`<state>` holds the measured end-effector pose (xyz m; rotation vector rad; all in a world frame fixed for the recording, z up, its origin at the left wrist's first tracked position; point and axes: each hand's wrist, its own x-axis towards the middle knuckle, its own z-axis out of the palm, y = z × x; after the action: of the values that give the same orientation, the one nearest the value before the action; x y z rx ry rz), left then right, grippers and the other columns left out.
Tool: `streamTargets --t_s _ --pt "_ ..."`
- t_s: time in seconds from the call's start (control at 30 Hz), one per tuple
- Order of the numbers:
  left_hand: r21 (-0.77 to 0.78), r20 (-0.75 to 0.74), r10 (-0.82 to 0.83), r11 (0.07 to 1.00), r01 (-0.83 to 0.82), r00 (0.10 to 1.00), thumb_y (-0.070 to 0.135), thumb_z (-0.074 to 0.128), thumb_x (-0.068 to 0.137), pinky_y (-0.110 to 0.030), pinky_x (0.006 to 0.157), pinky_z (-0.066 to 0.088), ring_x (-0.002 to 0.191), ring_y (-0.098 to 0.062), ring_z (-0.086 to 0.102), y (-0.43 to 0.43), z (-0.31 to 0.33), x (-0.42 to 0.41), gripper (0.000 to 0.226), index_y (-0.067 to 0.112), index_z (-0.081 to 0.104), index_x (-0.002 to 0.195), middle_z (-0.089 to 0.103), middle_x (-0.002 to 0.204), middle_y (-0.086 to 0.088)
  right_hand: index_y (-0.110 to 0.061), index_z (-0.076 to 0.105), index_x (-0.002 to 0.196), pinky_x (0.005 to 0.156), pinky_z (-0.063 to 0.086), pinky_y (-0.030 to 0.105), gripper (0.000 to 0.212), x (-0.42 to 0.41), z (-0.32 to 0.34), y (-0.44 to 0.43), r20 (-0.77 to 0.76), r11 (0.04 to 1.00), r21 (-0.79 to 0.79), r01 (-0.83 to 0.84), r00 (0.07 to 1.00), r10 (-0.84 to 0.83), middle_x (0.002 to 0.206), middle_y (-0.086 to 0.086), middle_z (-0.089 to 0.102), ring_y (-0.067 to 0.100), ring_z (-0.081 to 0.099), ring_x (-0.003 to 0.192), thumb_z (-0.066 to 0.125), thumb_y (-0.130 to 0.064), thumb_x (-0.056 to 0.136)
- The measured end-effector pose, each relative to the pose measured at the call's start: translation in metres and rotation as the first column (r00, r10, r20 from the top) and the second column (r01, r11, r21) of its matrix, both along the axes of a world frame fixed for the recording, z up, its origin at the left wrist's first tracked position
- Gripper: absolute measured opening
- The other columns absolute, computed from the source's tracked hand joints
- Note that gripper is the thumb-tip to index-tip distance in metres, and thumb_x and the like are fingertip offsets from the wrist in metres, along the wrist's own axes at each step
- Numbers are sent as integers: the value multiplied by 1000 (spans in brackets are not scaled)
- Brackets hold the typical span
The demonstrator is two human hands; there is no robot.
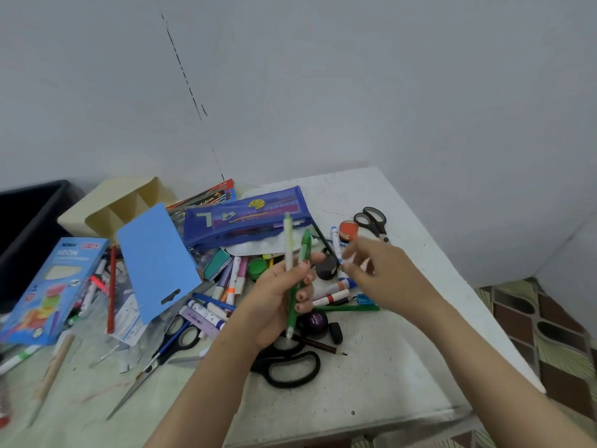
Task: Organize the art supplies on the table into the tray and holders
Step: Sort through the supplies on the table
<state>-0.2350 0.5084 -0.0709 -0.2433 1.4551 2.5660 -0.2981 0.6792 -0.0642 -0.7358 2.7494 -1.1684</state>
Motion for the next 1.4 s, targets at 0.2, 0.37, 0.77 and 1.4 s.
streamTargets --t_s 0.2,0.37,0.77,1.4 --pt "124 60 156 979 -162 986 12 42 93 -30 61 59 73 -17 69 -14 -9 2 28 7 62 111 71 94 -10 -26 65 106 78 41 23 18 7 -19 13 17 919 392 -52 999 49 104 -4 52 11 48 93 56 -30 91" --pt "197 114 208 954 -228 971 3 39 94 -37 79 56 90 -20 70 -10 -5 2 26 5 61 108 69 109 -12 -27 57 96 76 42 21 7 7 -20 18 56 947 315 -57 998 41 100 -9 58 6 49 87 60 -29 90" --pt "279 186 65 953 -116 980 13 46 88 -39 83 56 101 -26 67 17 6 2 35 1 58 119 62 122 -20 -26 68 80 67 34 4 5 14 4 -29 -112 964 -254 74 988 -106 81 -10 53 -7 48 79 67 -30 82" --pt "188 226 259 934 -303 939 8 37 98 -37 76 56 85 -26 71 1 -1 8 27 1 61 108 70 104 -19 -28 61 93 55 43 17 20 43 -14 -7 63 982 -189 30 998 -19 69 -5 61 7 52 55 62 -11 82"
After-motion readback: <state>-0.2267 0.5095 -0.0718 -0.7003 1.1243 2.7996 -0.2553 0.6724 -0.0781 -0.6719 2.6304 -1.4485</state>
